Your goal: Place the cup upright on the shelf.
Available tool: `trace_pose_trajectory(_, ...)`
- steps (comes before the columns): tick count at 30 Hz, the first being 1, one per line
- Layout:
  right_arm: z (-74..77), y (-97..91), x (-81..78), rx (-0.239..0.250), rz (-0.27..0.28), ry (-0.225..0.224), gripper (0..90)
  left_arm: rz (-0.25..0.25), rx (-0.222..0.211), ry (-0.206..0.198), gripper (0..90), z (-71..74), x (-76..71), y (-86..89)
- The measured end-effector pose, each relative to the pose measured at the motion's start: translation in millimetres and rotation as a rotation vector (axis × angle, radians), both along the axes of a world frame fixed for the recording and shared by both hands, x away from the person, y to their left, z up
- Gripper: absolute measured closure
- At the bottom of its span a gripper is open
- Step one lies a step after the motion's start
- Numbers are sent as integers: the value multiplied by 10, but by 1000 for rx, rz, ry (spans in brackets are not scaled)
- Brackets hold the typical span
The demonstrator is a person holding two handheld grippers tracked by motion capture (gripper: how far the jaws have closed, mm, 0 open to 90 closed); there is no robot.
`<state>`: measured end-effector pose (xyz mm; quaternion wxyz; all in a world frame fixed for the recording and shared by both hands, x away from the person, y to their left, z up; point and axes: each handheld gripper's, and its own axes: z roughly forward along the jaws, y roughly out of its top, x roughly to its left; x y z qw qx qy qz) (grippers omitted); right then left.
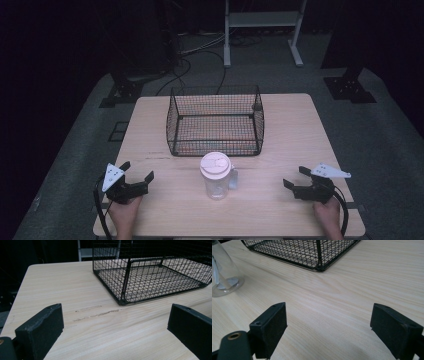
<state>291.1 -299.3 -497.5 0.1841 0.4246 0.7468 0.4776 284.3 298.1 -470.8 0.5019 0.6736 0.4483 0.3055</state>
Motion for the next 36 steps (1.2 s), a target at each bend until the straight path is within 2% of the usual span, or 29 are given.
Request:
trace_pose_trajectory(9,1,0,-1,1,9,-1,129,-14,0,10,0,-13,9,-29)
trace_pose_trajectory(16,1,12,-1,-7,10,1,129,-50,1,-4,0,-9,-25,-48)
trace_pose_trajectory(22,1,13,0,-8,9,2,129,-66,-25,-23,0,8,-53,-62)
trace_pose_trajectory(28,0,15,-1,-10,12,1,129,-85,-8,-45,0,51,-61,-130)
trace_pose_trajectory(33,-1,16,-1,-10,12,2,129,-111,14,-42,0,80,-34,-186)
trace_pose_trajectory(36,-1,18,-2,-13,12,3,129,-128,7,-43,0,110,-21,-212)
